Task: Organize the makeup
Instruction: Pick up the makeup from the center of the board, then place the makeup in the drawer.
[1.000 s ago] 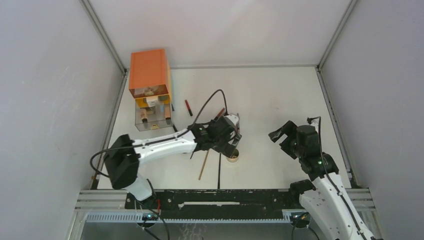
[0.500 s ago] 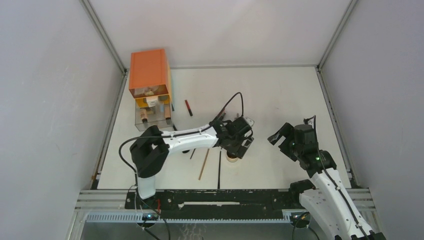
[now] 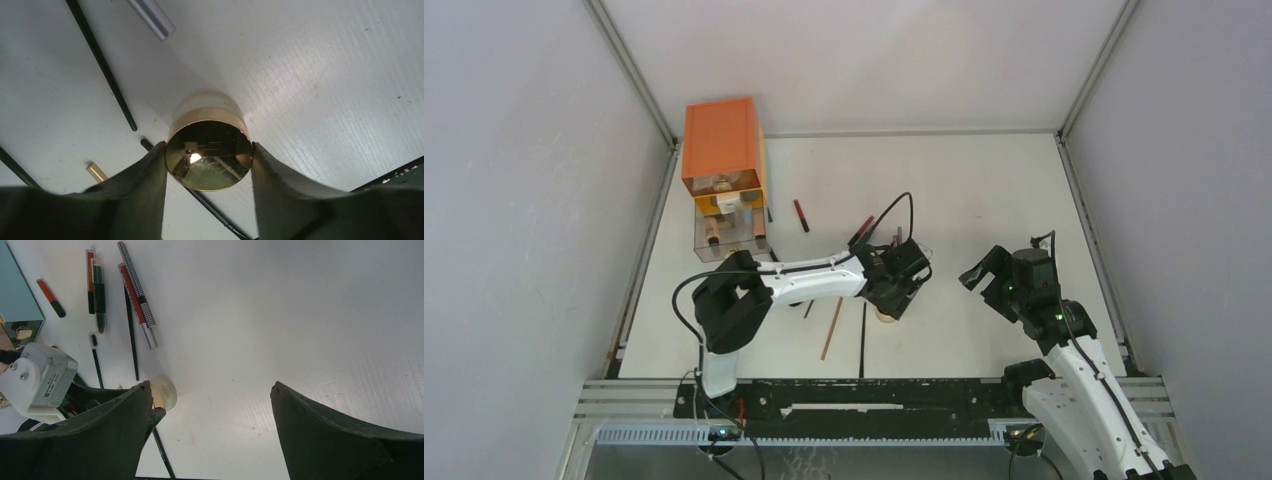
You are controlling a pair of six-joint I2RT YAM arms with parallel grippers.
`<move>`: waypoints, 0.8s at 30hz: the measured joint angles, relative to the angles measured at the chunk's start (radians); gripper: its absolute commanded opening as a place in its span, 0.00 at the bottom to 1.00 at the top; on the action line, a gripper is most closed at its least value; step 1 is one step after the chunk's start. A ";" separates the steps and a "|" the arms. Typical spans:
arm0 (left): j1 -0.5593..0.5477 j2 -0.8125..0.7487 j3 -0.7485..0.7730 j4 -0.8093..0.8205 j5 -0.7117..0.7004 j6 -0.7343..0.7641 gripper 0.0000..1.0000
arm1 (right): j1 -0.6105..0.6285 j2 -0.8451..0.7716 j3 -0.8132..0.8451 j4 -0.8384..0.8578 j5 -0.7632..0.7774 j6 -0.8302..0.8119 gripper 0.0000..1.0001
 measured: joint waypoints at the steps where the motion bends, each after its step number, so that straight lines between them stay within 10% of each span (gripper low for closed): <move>1: 0.000 0.002 0.003 -0.001 -0.002 0.005 0.30 | 0.000 0.000 0.000 0.000 0.000 0.000 0.95; 14: 0.122 -0.275 0.029 -0.187 -0.098 0.039 0.24 | 0.000 0.043 0.000 0.032 -0.026 -0.013 0.94; 24: 0.831 -0.646 0.047 -0.211 -0.225 0.025 0.23 | 0.000 0.072 0.000 0.055 -0.029 -0.023 0.94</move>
